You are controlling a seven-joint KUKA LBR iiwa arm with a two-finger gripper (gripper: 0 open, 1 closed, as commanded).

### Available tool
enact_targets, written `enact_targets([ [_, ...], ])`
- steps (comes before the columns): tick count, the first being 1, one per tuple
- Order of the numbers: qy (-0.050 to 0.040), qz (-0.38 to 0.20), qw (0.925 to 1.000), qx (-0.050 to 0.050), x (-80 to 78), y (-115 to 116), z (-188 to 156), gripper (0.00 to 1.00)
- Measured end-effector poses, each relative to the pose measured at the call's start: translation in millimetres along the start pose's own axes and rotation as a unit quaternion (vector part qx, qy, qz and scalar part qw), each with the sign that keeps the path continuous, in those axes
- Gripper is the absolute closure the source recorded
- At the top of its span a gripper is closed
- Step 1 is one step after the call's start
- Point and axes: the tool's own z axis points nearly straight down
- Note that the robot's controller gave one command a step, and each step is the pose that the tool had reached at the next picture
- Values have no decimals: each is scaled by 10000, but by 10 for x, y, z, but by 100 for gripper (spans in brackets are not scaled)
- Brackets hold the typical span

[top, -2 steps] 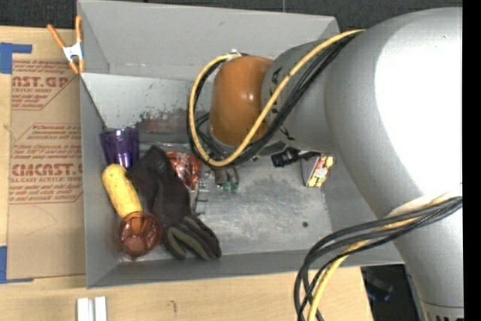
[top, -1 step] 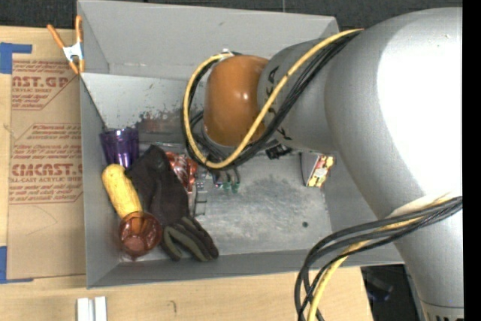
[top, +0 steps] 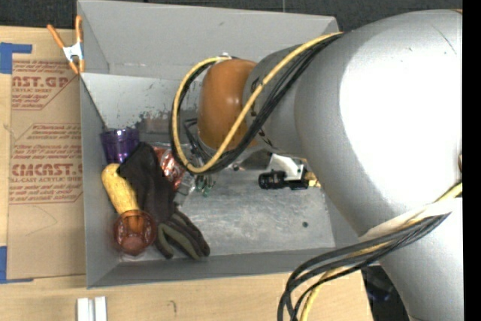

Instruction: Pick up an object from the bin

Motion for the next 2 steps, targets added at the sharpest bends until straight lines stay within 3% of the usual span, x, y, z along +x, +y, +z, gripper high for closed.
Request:
enact_targets([
  [1,-5,43,10000,0,12,8,-4,0],
  [2,-6,42,10000,-1,12,8,-4,0],
])
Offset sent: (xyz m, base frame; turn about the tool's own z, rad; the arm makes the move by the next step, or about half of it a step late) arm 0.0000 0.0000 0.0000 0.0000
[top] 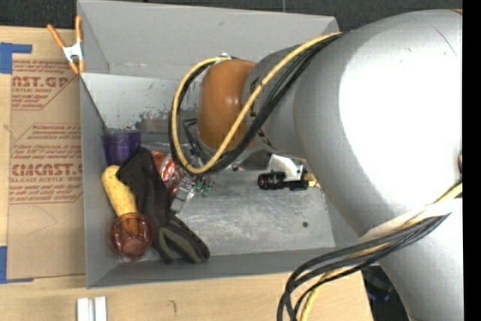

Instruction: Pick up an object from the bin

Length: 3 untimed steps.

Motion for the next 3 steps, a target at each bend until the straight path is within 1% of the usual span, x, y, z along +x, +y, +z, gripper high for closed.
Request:
enact_targets([
  [1,0,1679,9858,24,142,471,5,100],
  [3,-2,1676,9859,22,145,470,4,100],
])
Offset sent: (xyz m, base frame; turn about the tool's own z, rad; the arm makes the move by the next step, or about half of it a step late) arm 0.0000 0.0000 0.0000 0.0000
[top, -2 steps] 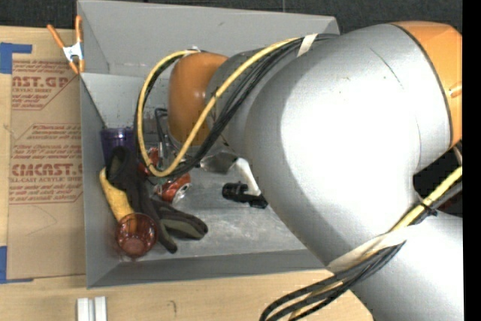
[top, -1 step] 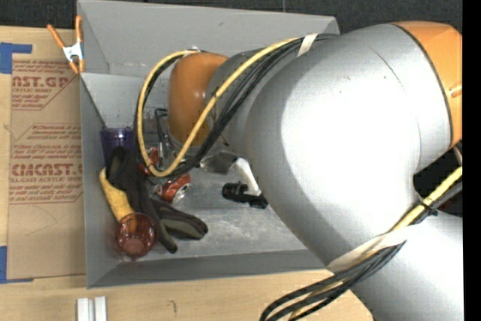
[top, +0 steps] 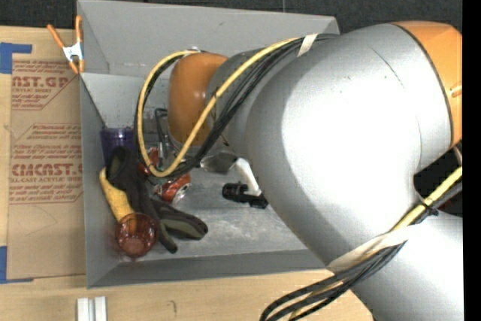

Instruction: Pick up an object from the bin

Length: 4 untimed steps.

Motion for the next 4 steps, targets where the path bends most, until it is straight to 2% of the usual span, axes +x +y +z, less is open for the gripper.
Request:
enact_targets([
  [1,3,-995,9950,-21,-42,-321,-6,100],
  [2,17,-862,9963,5,-84,-325,-303,100],
  [3,3,-986,9951,-24,-226,-218,-551,100],
  [4,22,-1213,9926,10,-150,-380,-1053,100],
])
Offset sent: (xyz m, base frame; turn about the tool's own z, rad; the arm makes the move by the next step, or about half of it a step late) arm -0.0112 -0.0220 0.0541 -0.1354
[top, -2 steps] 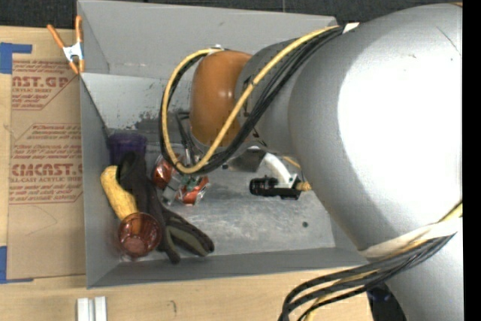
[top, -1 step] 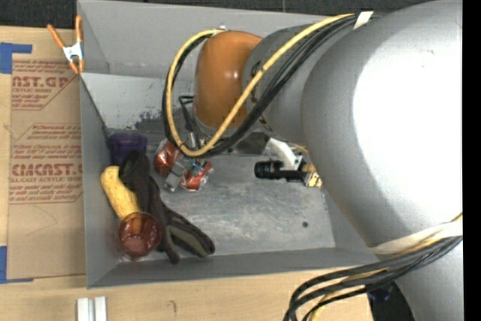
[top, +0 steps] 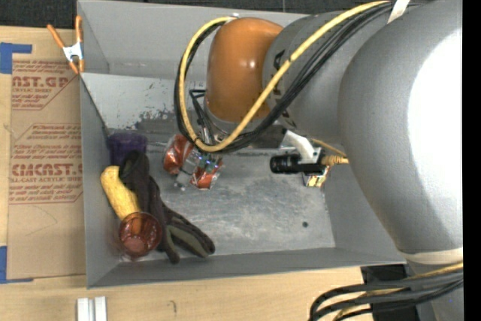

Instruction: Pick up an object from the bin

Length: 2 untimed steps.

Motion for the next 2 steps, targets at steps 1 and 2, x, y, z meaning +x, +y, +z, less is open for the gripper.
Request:
enact_targets([
  [1,-87,-85,9999,-100,-99,114,19,100],
  [2,12,-100,9999,8,-83,84,341,100],
])
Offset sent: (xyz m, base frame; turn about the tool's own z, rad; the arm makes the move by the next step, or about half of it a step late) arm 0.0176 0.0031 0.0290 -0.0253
